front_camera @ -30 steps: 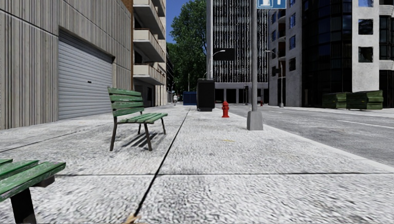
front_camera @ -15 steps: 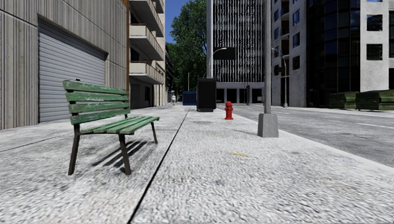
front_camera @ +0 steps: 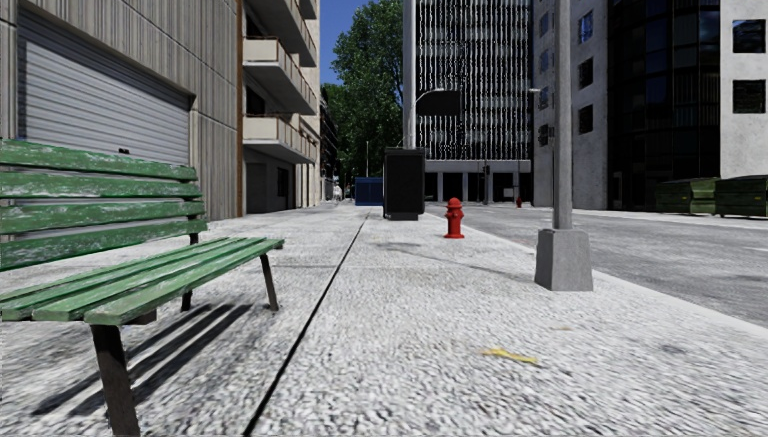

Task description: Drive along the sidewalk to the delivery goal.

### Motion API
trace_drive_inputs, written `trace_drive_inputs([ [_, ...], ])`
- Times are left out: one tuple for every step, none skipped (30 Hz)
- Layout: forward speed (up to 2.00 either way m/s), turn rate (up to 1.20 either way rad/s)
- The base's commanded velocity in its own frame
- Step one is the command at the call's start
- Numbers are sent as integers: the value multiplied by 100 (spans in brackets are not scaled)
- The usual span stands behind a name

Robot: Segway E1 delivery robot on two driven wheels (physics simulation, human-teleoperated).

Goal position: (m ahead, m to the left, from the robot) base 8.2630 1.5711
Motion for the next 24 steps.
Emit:
trace_drive_inputs([
  [200, 0],
  [200, 0],
  [200, 0],
  [200, 0],
  [200, 0],
  [200, 0],
  [200, 0],
  [200, 0],
  [200, 0],
  [200, 0],
  [200, 0],
  [200, 0],
  [200, 0],
  [200, 0],
  [200, 0],
  [200, 0],
  [200, 0],
  [200, 0],
  [200, 0],
  [200, 0],
  [200, 0],
  [200, 0],
  [200, 0],
  [200, 0],
])
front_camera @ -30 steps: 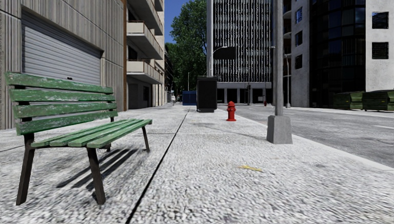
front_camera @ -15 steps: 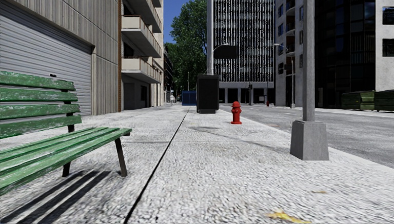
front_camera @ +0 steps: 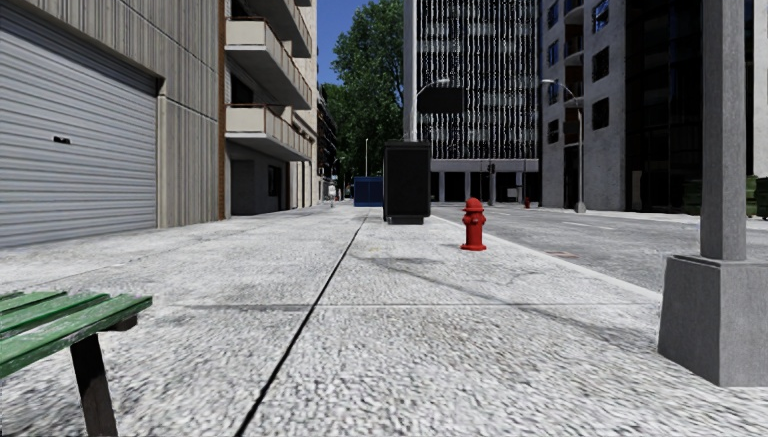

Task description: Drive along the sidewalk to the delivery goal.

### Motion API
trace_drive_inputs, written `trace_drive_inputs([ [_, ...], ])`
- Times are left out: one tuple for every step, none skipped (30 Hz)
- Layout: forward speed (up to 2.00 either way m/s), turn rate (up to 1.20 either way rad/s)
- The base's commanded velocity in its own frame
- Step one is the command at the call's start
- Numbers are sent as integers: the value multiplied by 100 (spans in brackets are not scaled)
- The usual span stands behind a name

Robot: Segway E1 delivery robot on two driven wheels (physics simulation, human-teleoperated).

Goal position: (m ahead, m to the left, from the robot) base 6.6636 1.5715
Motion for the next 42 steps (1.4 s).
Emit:
trace_drive_inputs([
  [200, 0],
  [200, 0],
  [200, 0],
  [200, 0],
  [200, 0],
  [200, 3],
  [200, 4],
  [200, 5],
  [200, 5],
  [200, 5],
  [200, 7],
  [200, 11],
  [199, 13],
  [187, 17],
  [187, 17],
  [168, 20],
  [156, 22],
  [152, 24],
  [151, 25],
  [151, 25],
  [150, 28],
  [150, 33],
  [150, 37],
  [150, 39],
  [150, 39],
  [150, 40],
  [150, 40],
  [150, 40],
  [150, 40],
  [150, 40],
  [150, 40],
  [149, 40],
  [149, 40],
  [149, 40],
  [149, 40],
  [149, 40],
  [149, 40],
  [149, 40],
  [149, 40],
  [149, 40],
  [149, 40],
  [149, 40],
])
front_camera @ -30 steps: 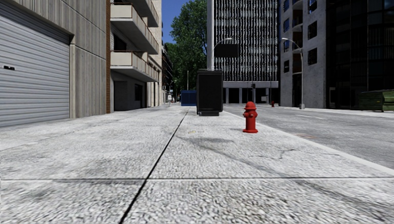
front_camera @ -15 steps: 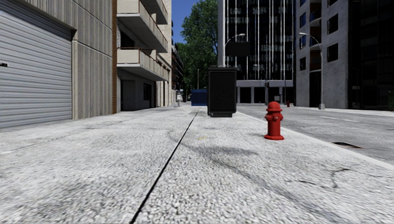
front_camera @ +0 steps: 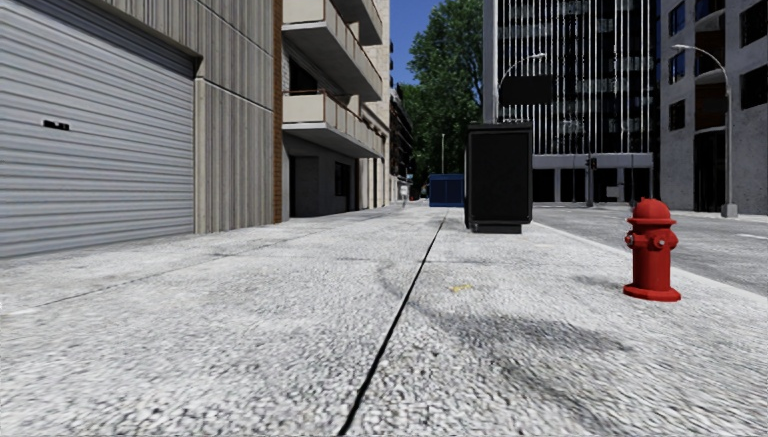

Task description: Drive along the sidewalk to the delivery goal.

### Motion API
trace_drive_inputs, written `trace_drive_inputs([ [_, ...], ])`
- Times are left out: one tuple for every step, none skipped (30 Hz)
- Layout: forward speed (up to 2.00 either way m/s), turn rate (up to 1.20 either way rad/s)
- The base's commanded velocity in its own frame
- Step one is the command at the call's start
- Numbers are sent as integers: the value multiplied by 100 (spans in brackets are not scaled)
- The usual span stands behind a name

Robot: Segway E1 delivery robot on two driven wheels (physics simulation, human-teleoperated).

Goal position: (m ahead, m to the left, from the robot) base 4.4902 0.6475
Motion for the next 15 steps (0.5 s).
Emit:
trace_drive_inputs([
  [149, 40],
  [149, 40],
  [149, 40],
  [149, 40],
  [149, 40],
  [149, 40],
  [149, 40],
  [149, 40],
  [149, 40],
  [149, 40],
  [149, 40],
  [149, 40],
  [149, 40],
  [149, 40],
  [149, 40],
])
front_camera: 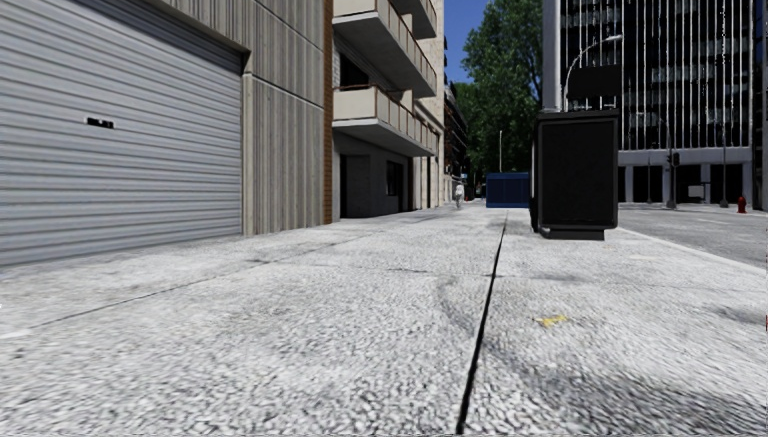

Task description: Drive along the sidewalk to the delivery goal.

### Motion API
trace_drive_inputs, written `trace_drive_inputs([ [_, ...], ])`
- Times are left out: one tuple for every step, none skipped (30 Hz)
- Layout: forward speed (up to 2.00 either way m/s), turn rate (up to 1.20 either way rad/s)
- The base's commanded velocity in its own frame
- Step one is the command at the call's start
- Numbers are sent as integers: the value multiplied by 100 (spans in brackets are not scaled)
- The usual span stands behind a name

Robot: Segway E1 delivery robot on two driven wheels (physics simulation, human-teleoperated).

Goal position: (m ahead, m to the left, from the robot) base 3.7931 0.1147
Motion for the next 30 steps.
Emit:
trace_drive_inputs([
  [149, 40],
  [149, 40],
  [149, 40],
  [149, 39],
  [149, 38],
  [149, 28],
  [149, 9],
  [149, 9],
  [149, 0],
  [149, 0],
  [149, 0],
  [149, 0],
  [149, 0],
  [149, 0],
  [149, 0],
  [149, 0],
  [149, 0],
  [149, 0],
  [149, 0],
  [149, 0],
  [149, 0],
  [149, 0],
  [149, 0],
  [149, 0],
  [149, 0],
  [149, 0],
  [149, 0],
  [149, 0],
  [149, 0],
  [149, 0],
])
